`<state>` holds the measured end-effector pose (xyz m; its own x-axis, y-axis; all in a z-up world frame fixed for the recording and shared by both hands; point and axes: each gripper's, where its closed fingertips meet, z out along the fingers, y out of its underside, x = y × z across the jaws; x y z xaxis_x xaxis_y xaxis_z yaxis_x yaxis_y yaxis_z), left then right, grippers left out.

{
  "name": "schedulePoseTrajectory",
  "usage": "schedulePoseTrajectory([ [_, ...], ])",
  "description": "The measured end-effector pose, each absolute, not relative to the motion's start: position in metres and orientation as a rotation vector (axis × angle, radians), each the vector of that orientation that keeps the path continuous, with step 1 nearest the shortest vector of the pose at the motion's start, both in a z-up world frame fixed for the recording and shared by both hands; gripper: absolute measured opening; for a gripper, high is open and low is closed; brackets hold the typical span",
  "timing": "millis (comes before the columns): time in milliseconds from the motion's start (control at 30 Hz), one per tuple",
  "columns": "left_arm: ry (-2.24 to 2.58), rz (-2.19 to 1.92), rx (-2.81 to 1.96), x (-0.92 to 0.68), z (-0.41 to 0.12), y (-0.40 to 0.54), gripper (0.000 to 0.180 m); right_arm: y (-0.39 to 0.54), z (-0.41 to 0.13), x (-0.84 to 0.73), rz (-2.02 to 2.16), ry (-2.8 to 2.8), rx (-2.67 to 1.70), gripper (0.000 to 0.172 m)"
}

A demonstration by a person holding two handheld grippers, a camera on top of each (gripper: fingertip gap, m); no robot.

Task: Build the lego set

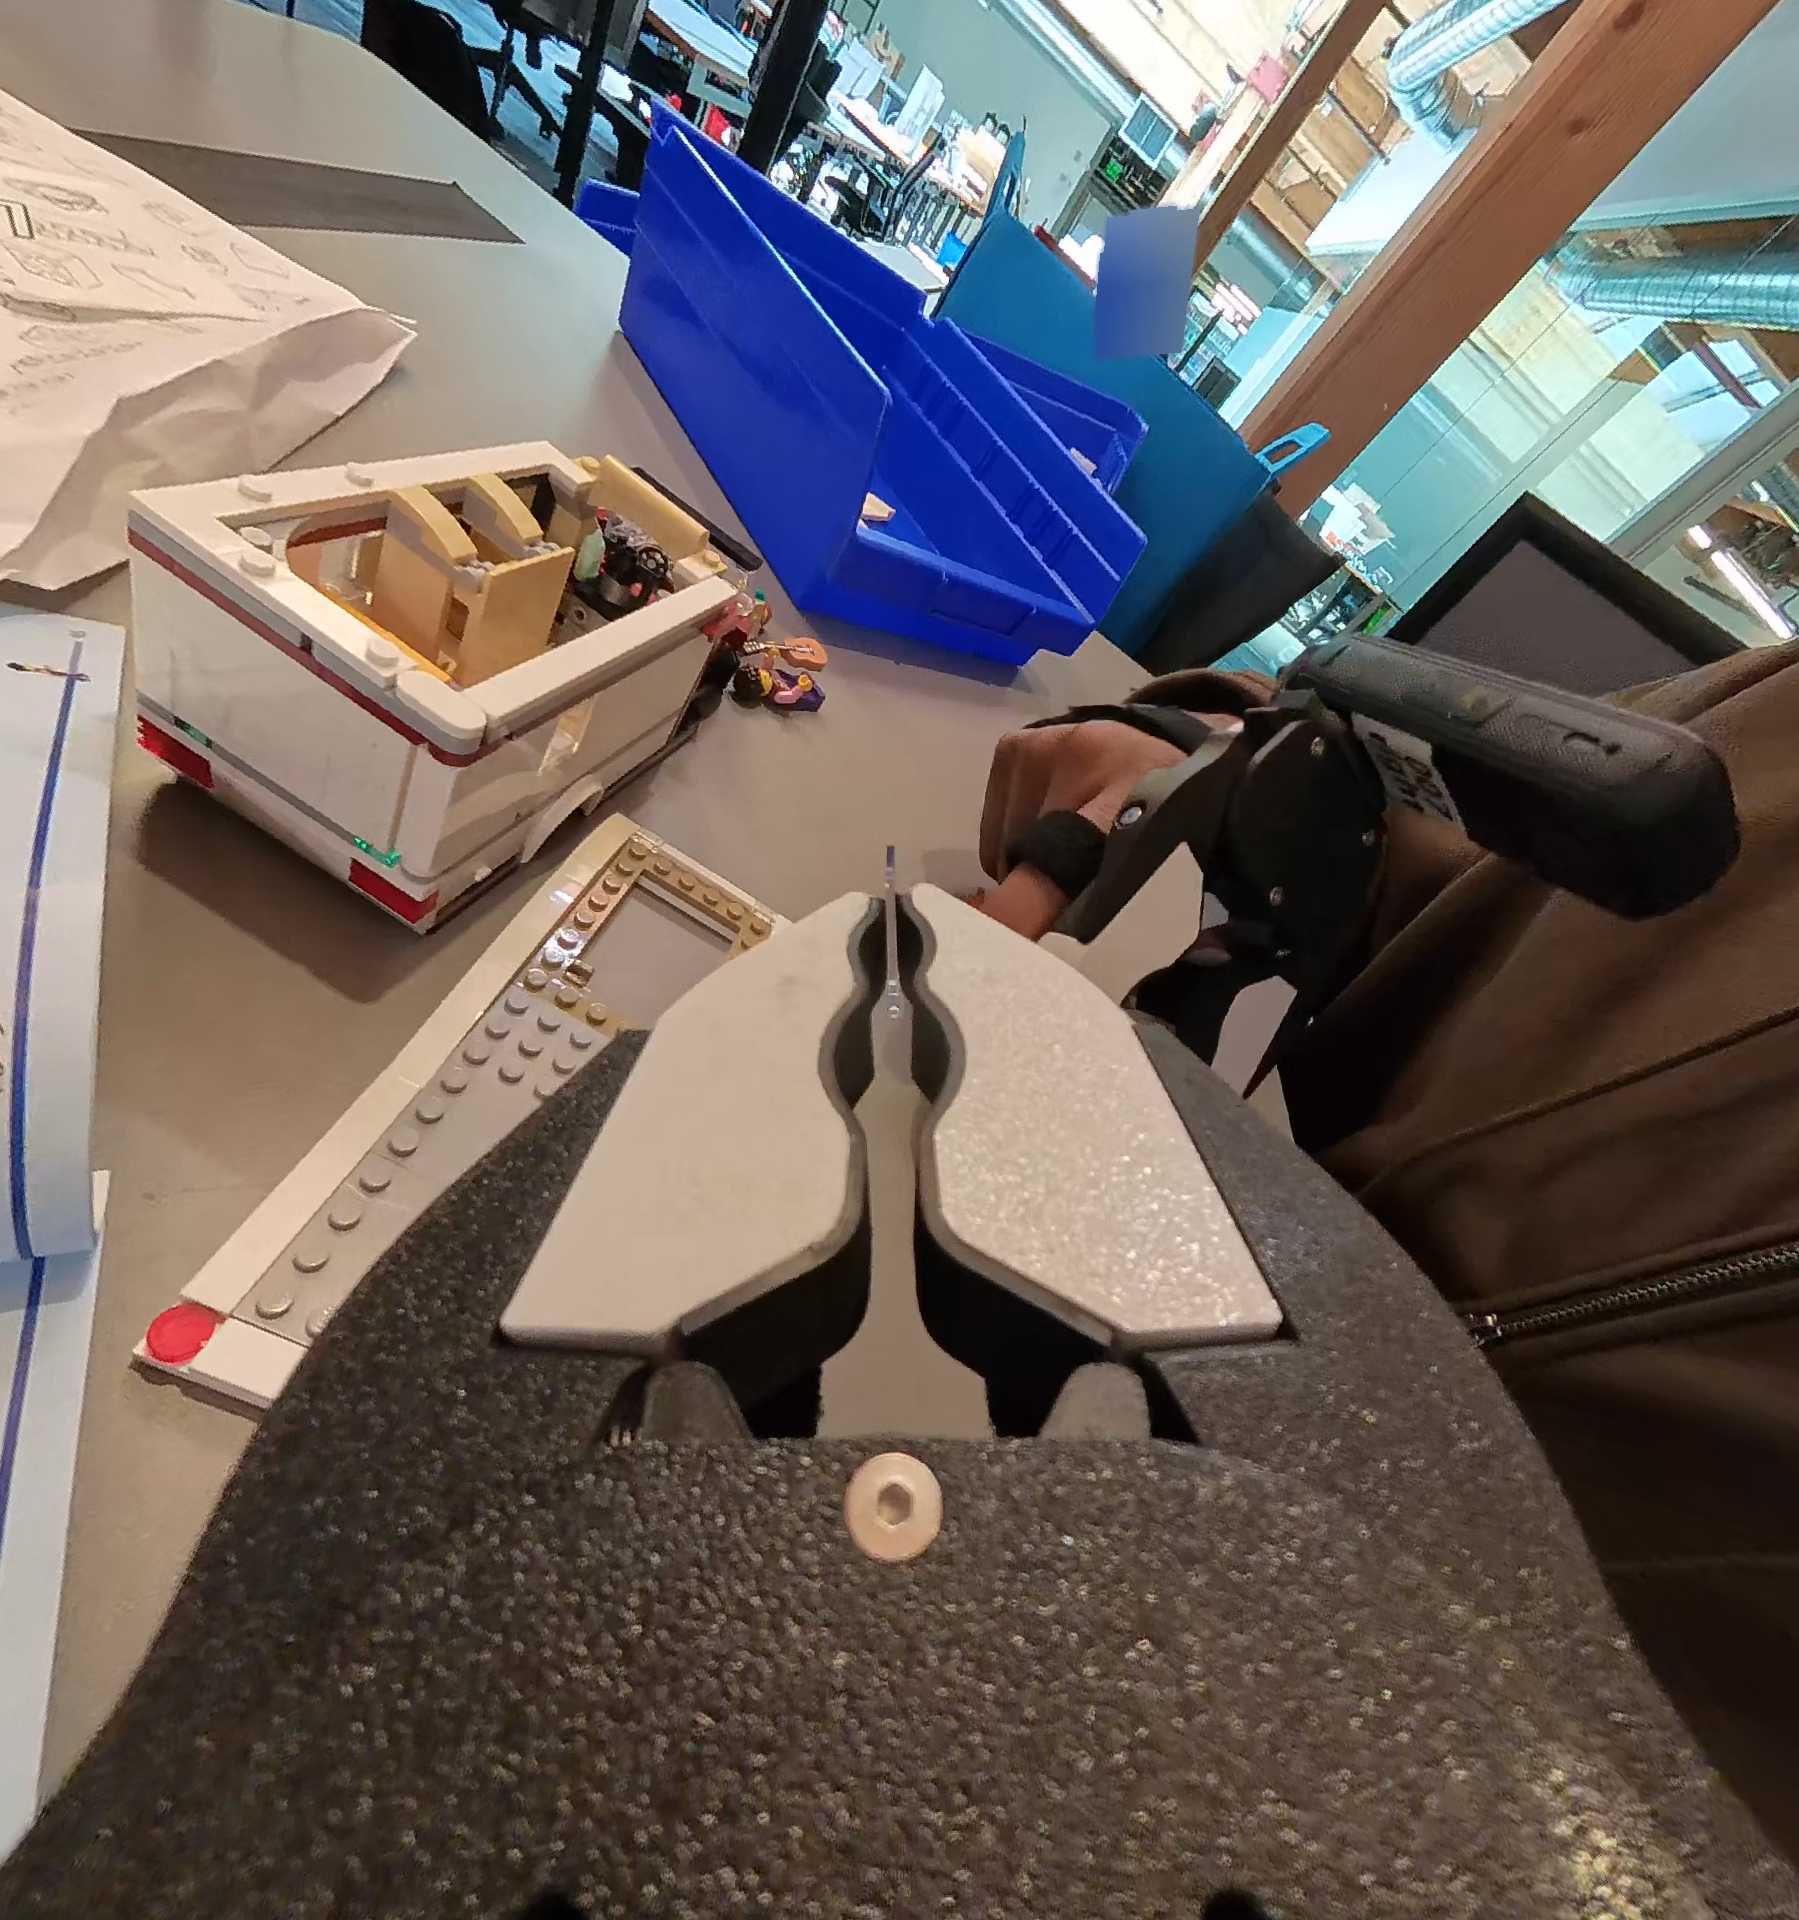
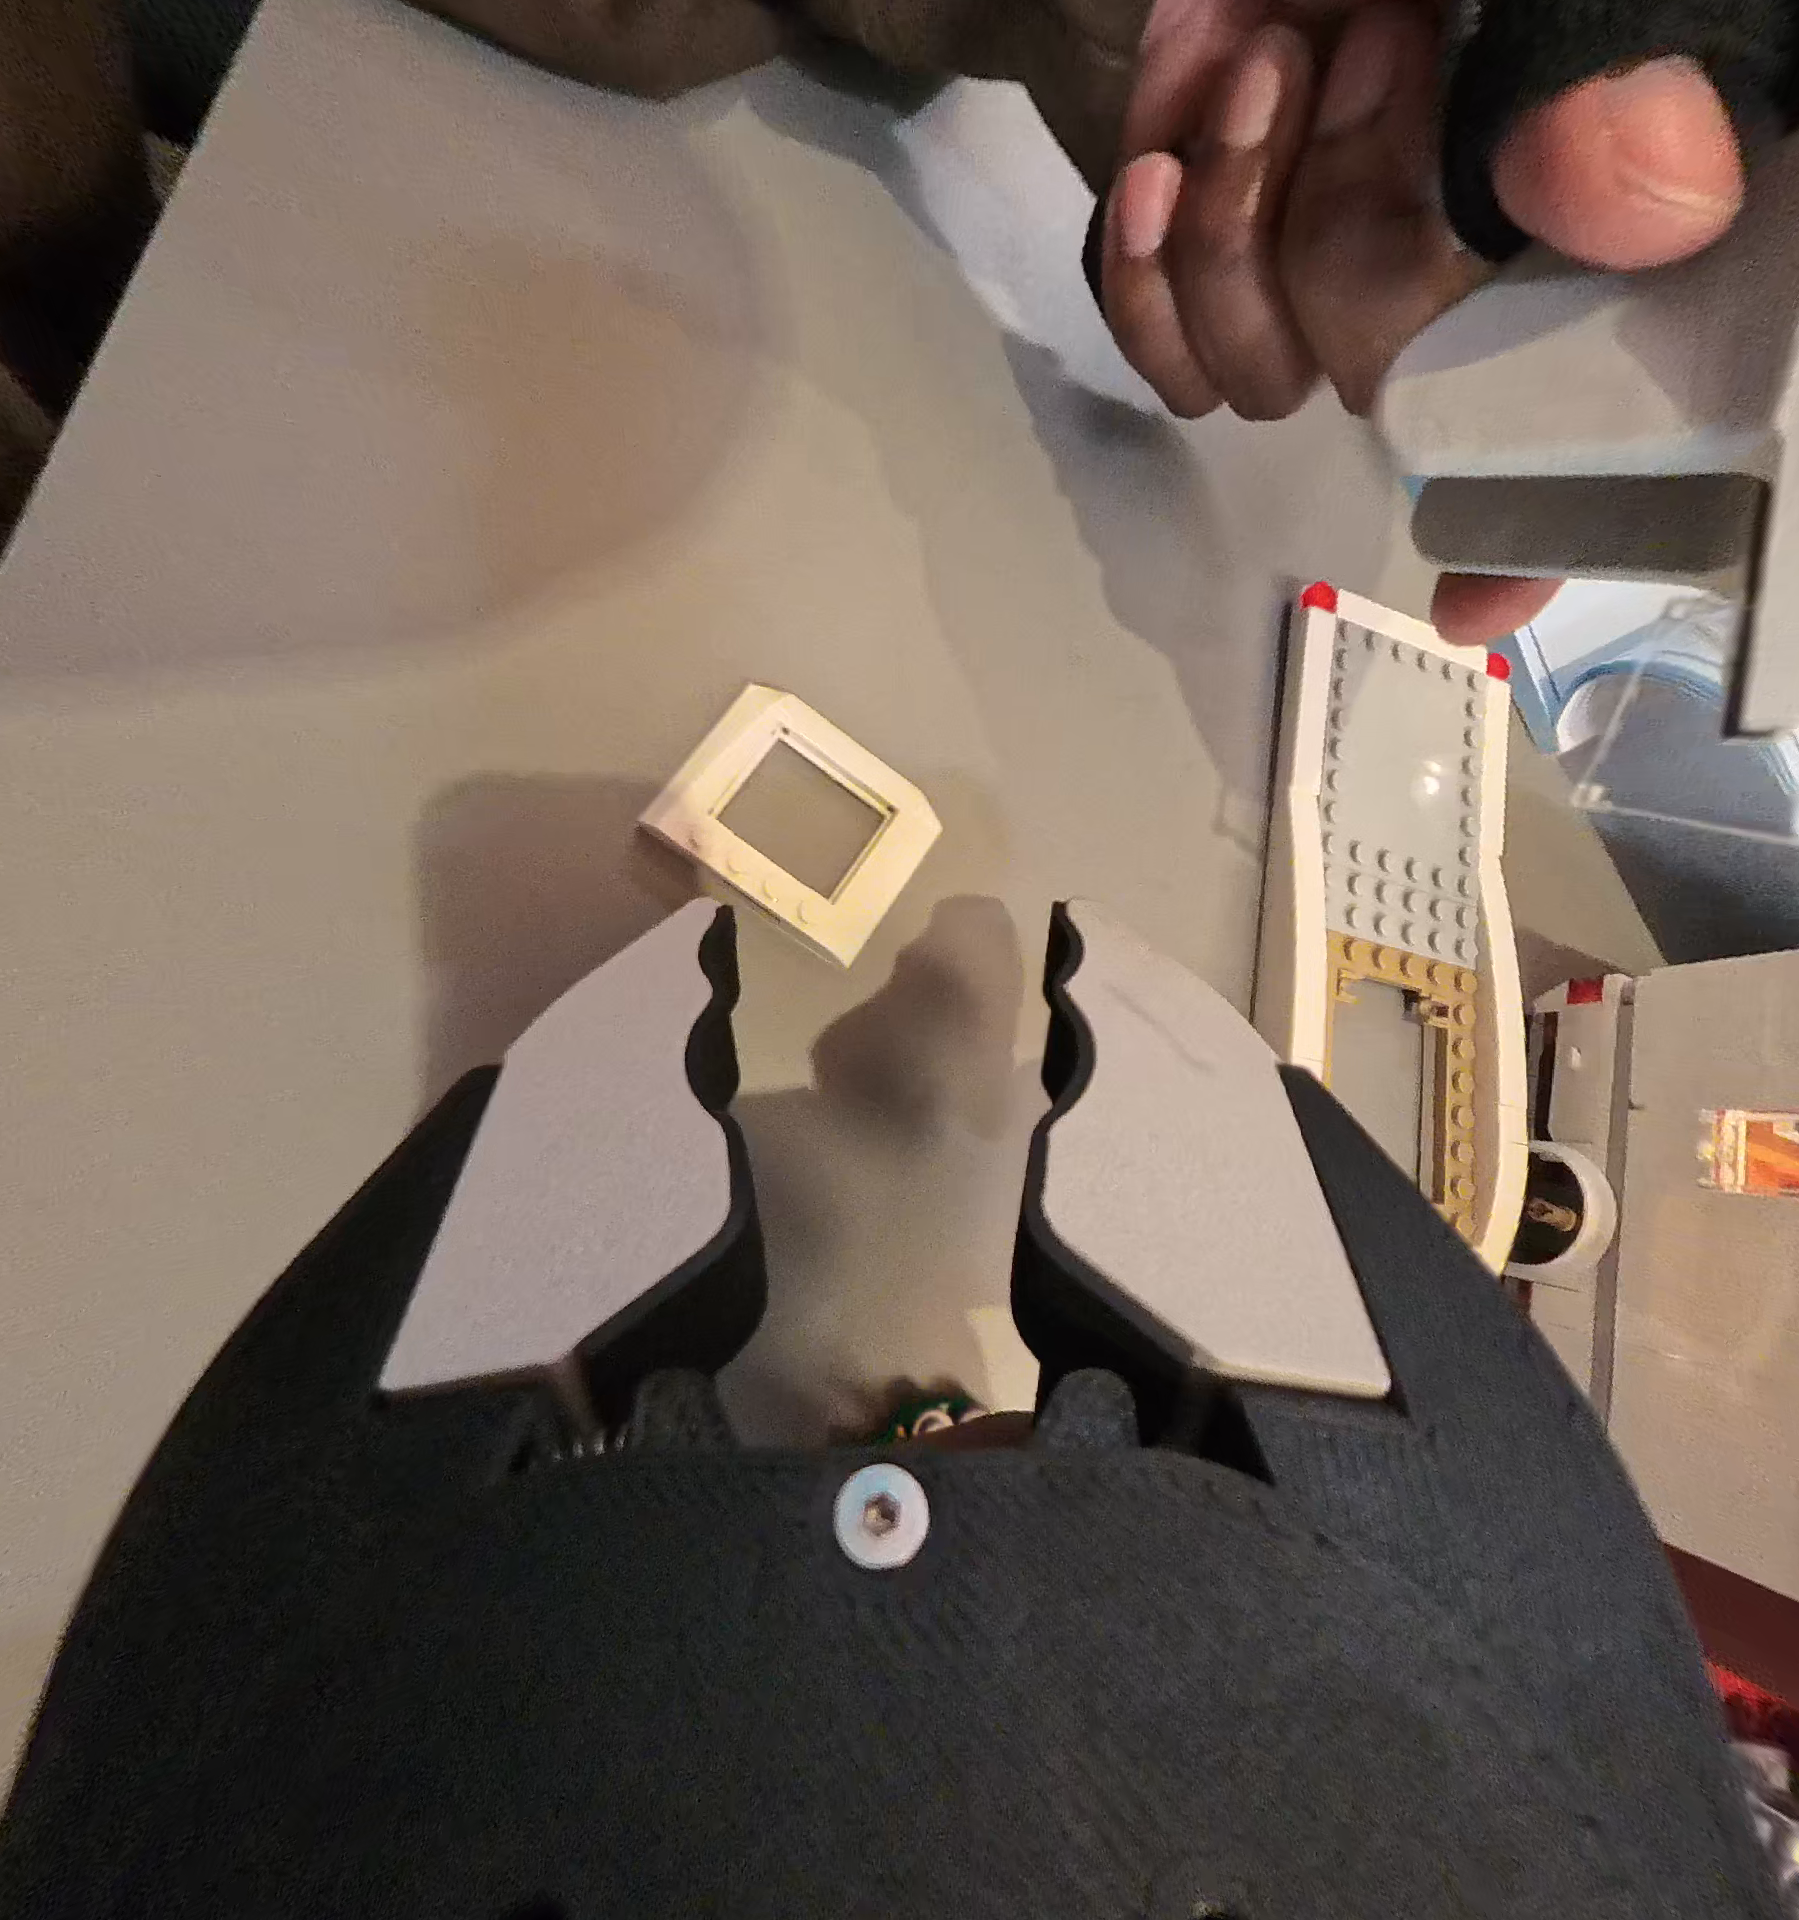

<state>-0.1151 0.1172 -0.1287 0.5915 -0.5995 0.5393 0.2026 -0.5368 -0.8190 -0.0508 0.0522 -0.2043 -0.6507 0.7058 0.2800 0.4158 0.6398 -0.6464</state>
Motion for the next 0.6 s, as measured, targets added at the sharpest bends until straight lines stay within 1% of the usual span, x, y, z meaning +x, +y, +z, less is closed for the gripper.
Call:
schedulePoseTrajectory([
  [67,0.323,-1.060,-1.879,-0.114,-0.129,0.117,0.002,0.052,-0.209,-0.053,0.702,-2.342,-0.874,0.057],
  [200,0.326,-1.053,-1.884,-0.113,-0.129,0.117,0.002,0.063,-0.209,-0.062,0.626,-2.271,-0.930,0.051],
  [333,0.324,-1.043,-1.888,-0.113,-0.129,0.117,0.002,0.070,-0.208,-0.064,0.613,-2.245,-0.980,0.050],
  [600,0.244,-1.091,-1.852,-0.110,-0.125,0.122,0.002,0.101,-0.178,-0.086,0.601,-1.944,-1.088,0.049],
])
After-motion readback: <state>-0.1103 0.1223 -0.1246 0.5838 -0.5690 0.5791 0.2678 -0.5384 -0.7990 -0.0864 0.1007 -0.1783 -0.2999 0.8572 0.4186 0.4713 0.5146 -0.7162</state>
